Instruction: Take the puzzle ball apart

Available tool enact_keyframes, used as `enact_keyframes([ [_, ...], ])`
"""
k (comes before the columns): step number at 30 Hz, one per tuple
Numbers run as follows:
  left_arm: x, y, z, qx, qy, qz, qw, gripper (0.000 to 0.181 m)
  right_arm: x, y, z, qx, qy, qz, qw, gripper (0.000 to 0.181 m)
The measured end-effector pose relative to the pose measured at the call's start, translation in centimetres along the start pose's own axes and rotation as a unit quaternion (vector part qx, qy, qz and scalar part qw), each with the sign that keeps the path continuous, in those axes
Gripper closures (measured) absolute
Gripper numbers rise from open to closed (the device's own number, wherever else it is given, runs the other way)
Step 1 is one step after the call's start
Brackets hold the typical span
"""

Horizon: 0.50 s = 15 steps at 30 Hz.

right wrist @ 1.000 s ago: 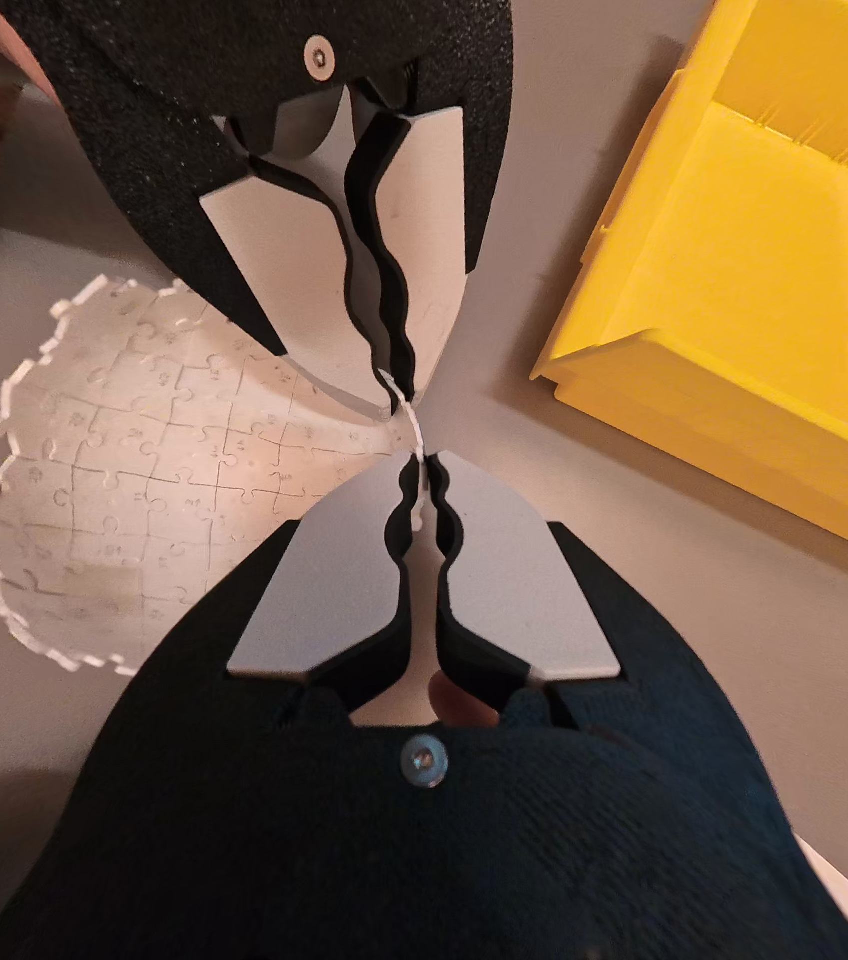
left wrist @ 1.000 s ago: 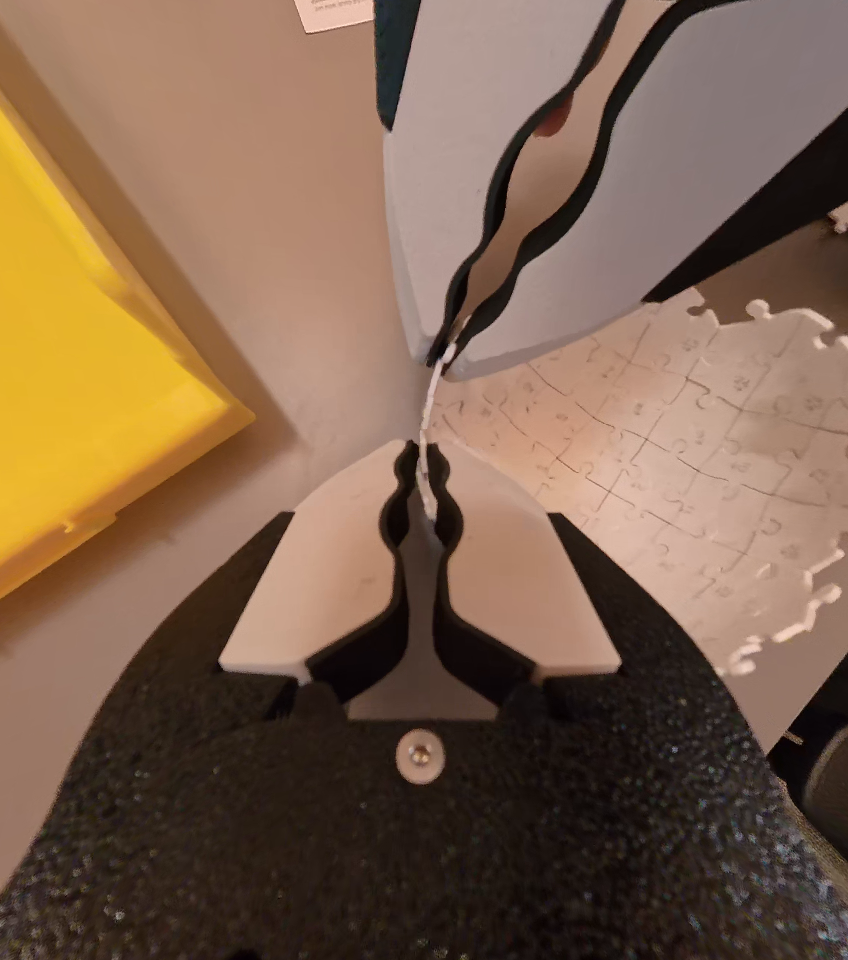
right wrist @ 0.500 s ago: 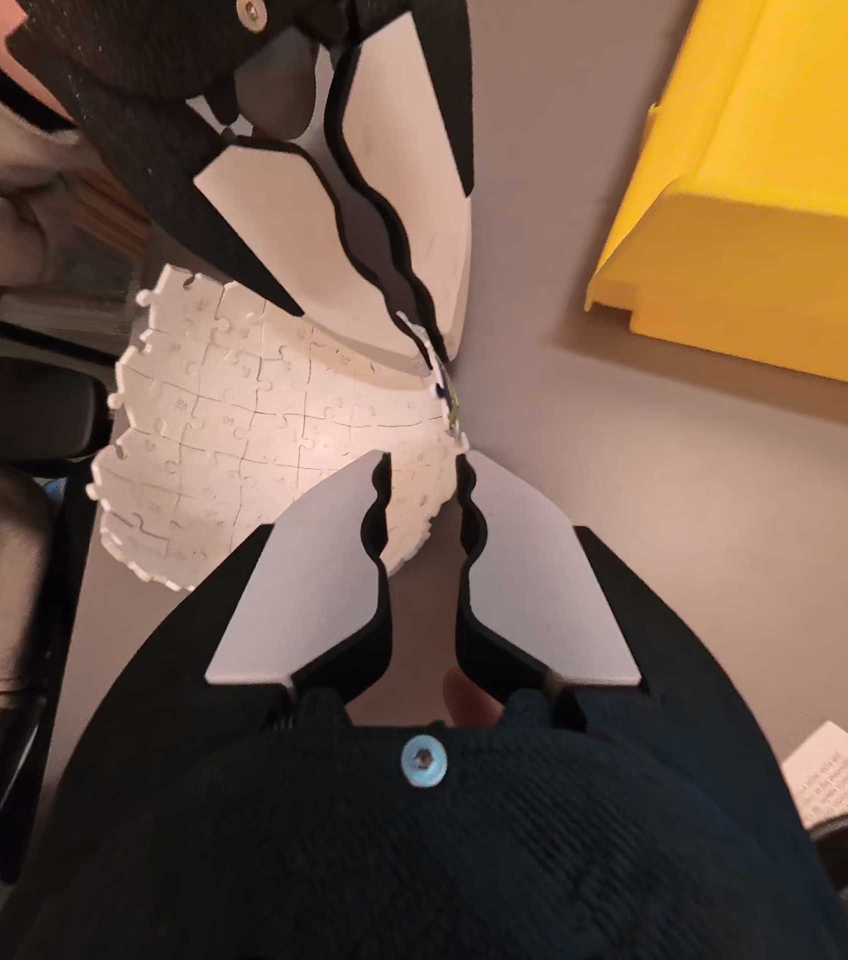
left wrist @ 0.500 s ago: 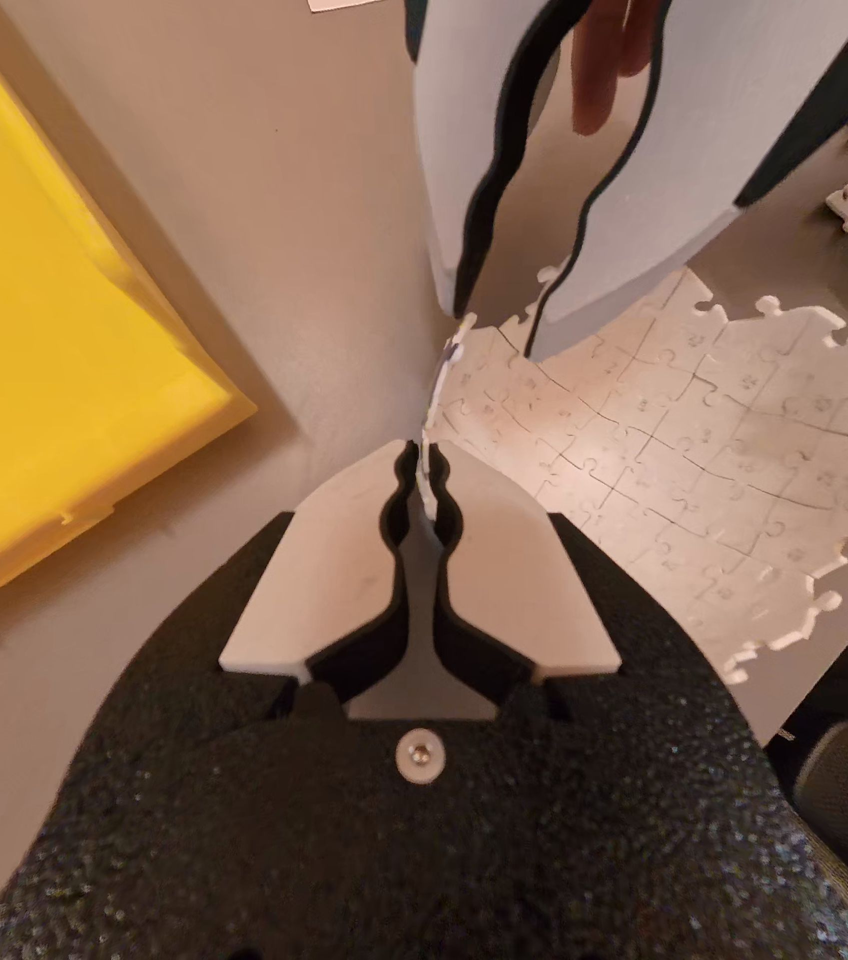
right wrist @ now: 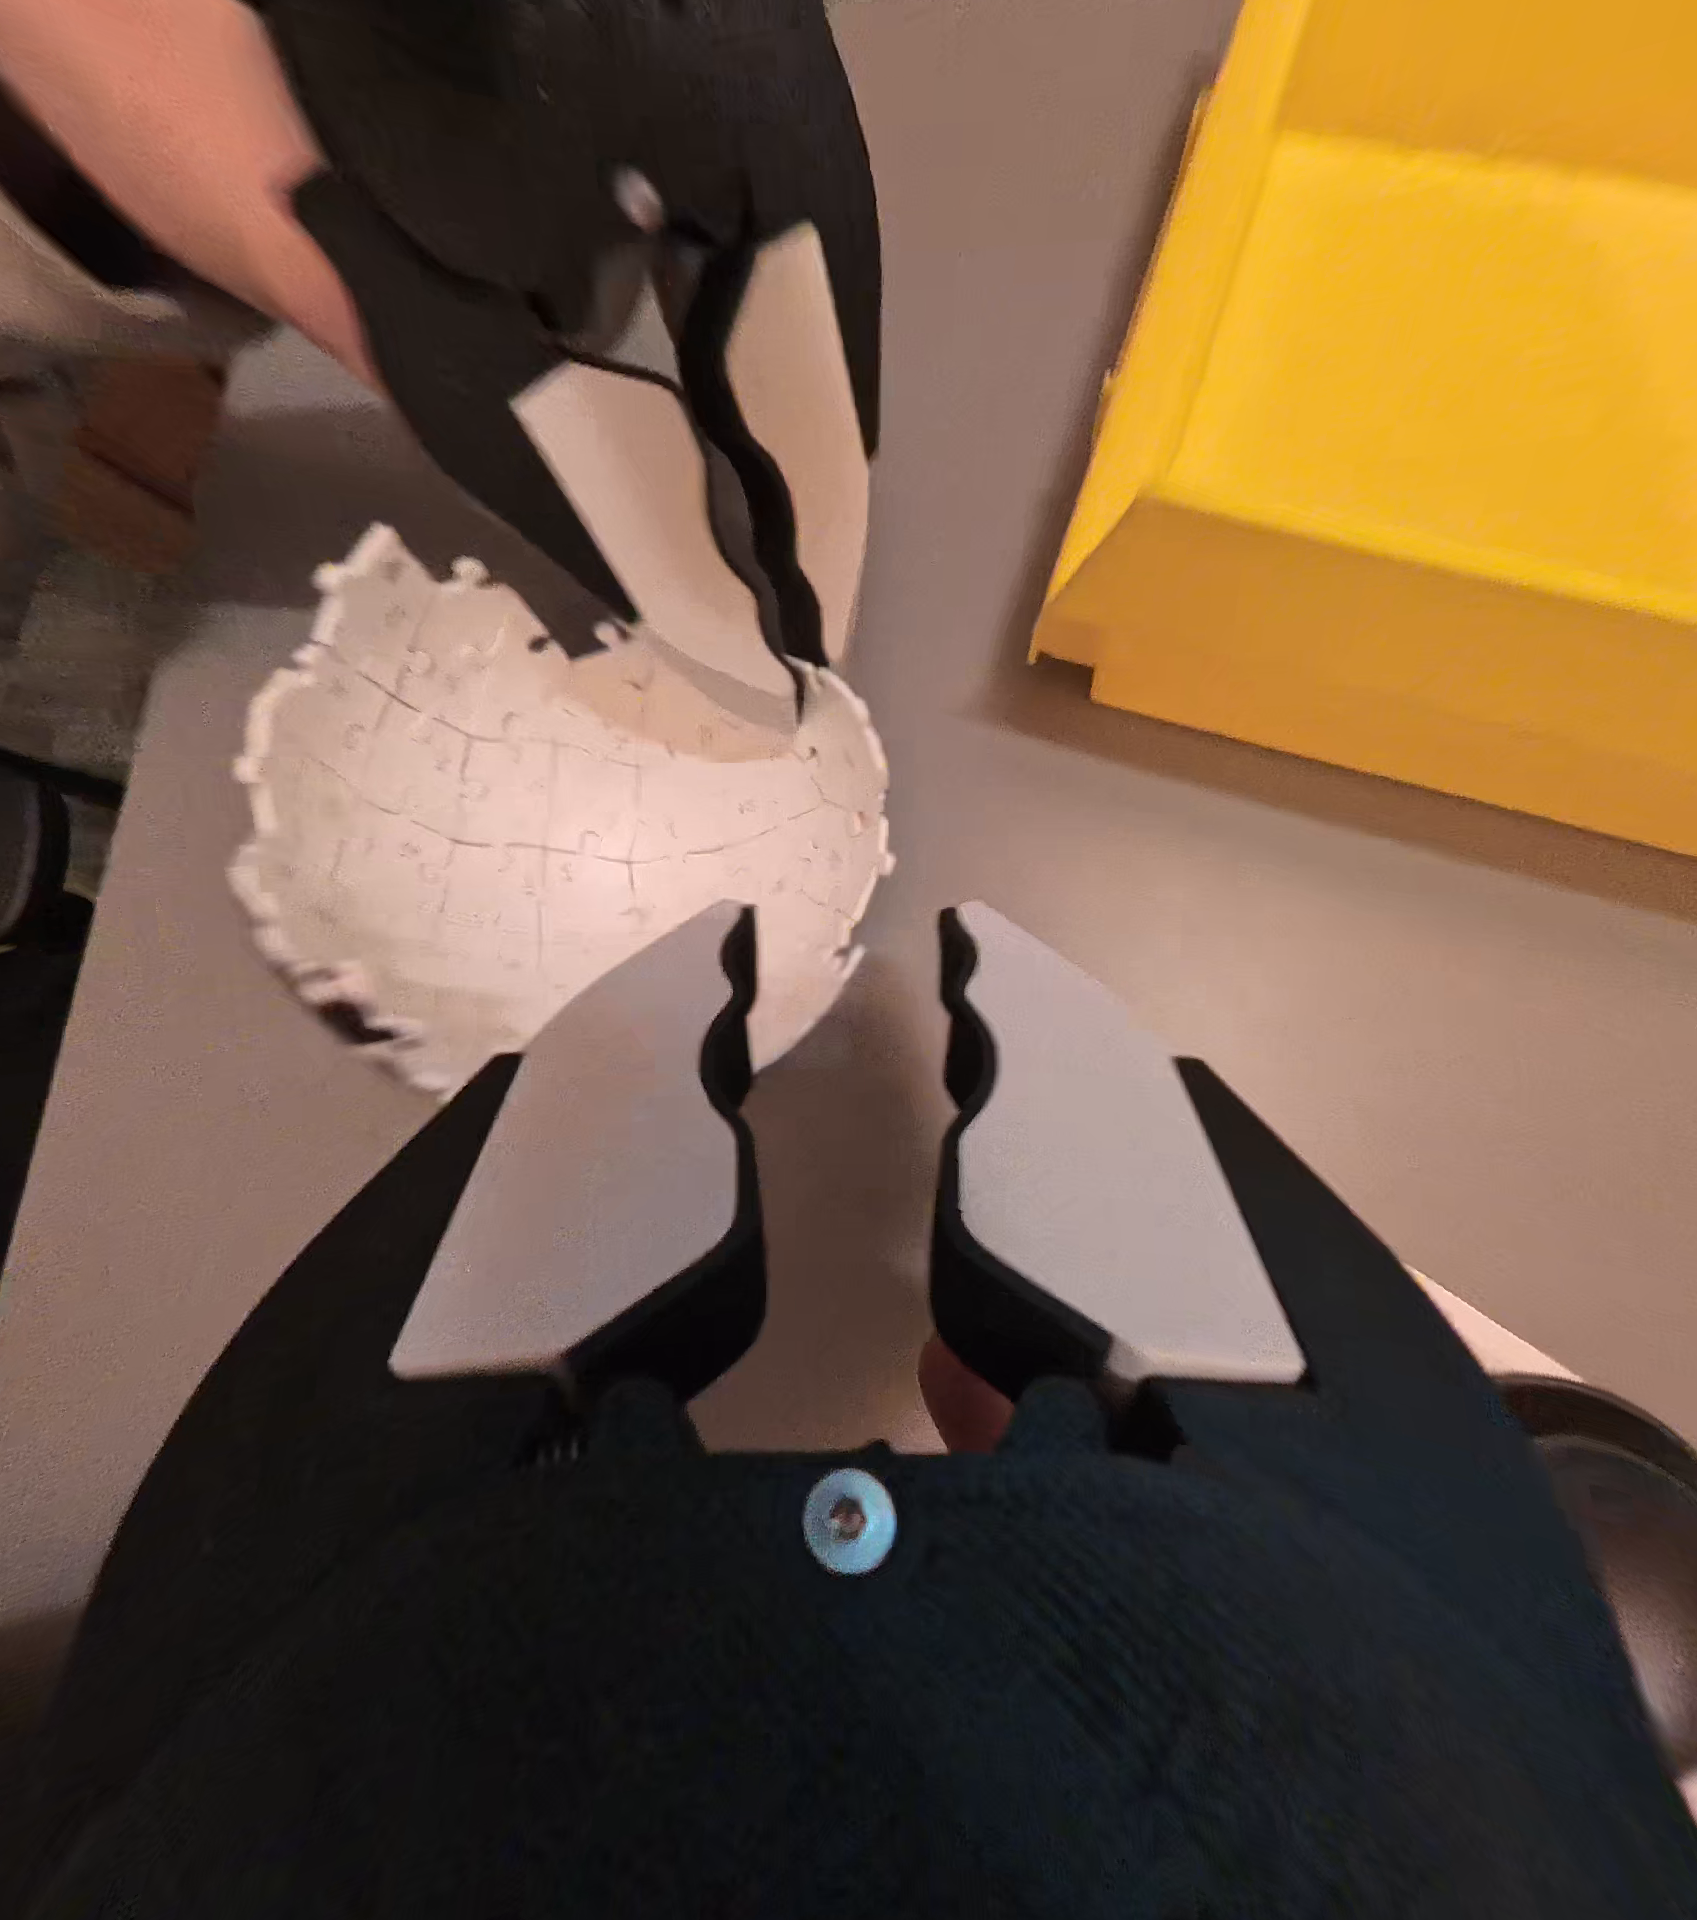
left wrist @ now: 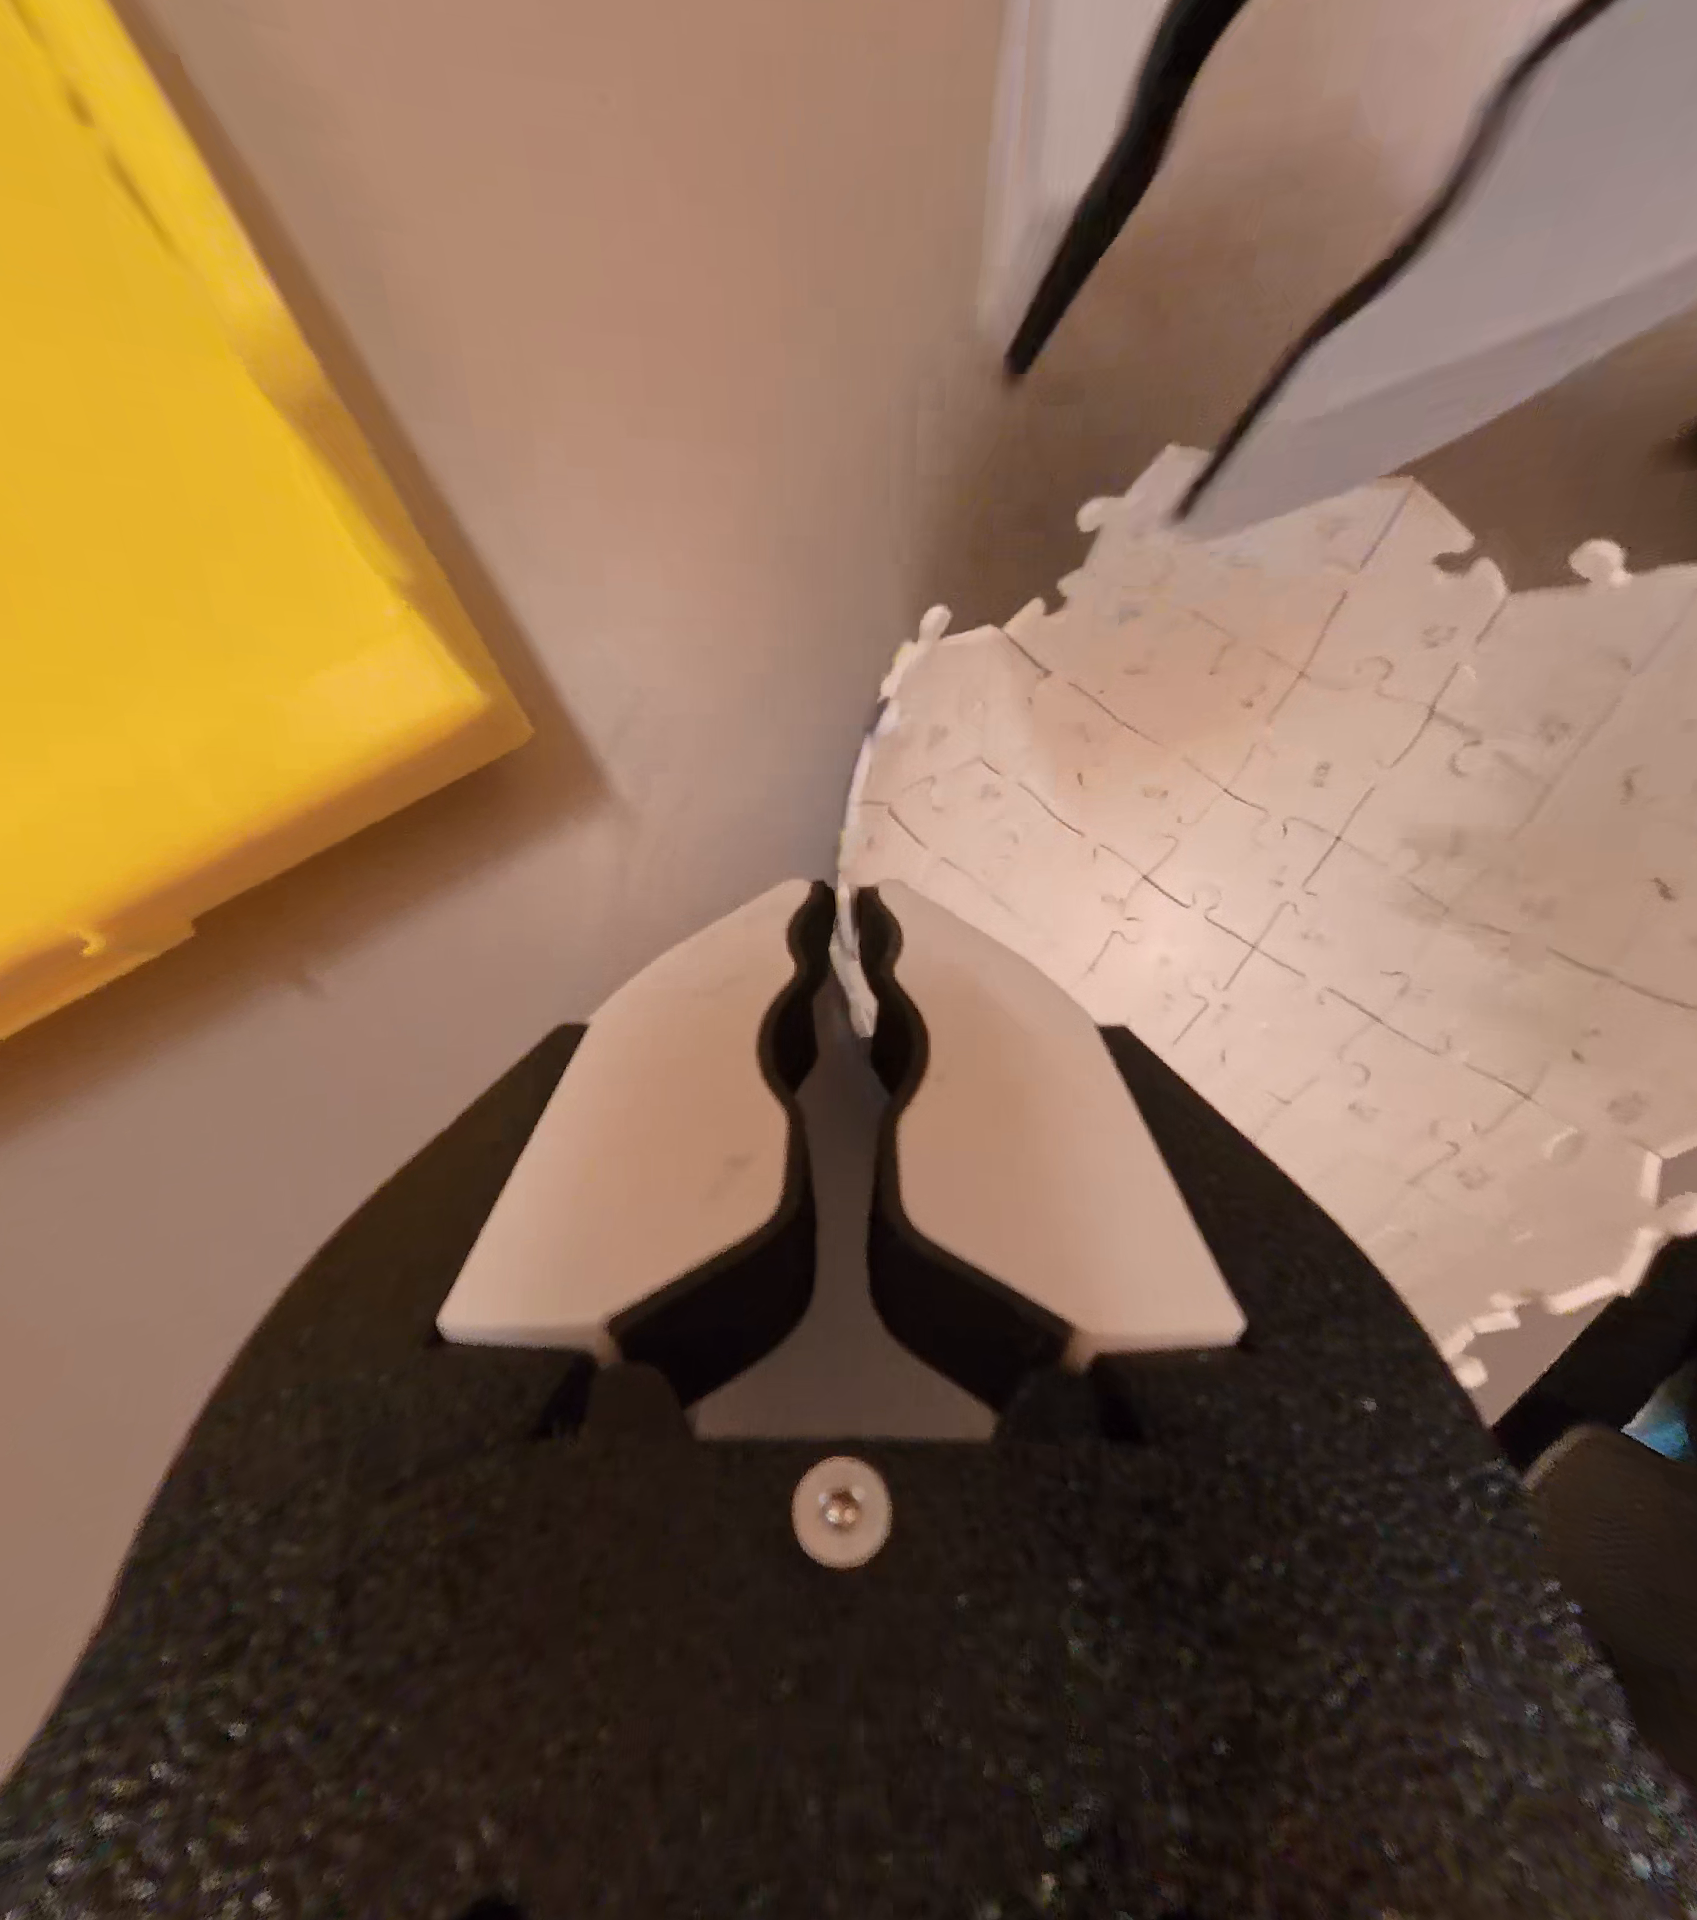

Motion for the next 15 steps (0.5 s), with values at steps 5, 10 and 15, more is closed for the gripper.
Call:
enact_keyframes([
  [5, 0.2, 0.0, 1.1, 0.019, -0.054, 0.014, 0.998, 0.177, 5.8, -3.4, 0.0, -0.108, -0.074, 0.044, 0.990, 0.106],
  [10, 0.1, -0.4, 2.0, 0.022, -0.124, 0.035, 0.991, 0.177, 7.6, -0.7, 4.9, -0.157, -0.044, 0.159, 0.974, 0.073],
  [15, 0.0, -0.4, 2.9, 0.023, -0.177, 0.050, 0.983, 0.177, 7.5, 4.0, 5.6, -0.182, -0.044, 0.220, 0.957, 0.069],
])
Point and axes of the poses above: each gripper's, where its closed fingertips meet, y out along the fingers, z out of its underside, x = y × z across the jaws, the point moved 3 cm from there along -y, back along the fingers, and after that the axes turned 12 degrees about -z, right-handed, at the moved point
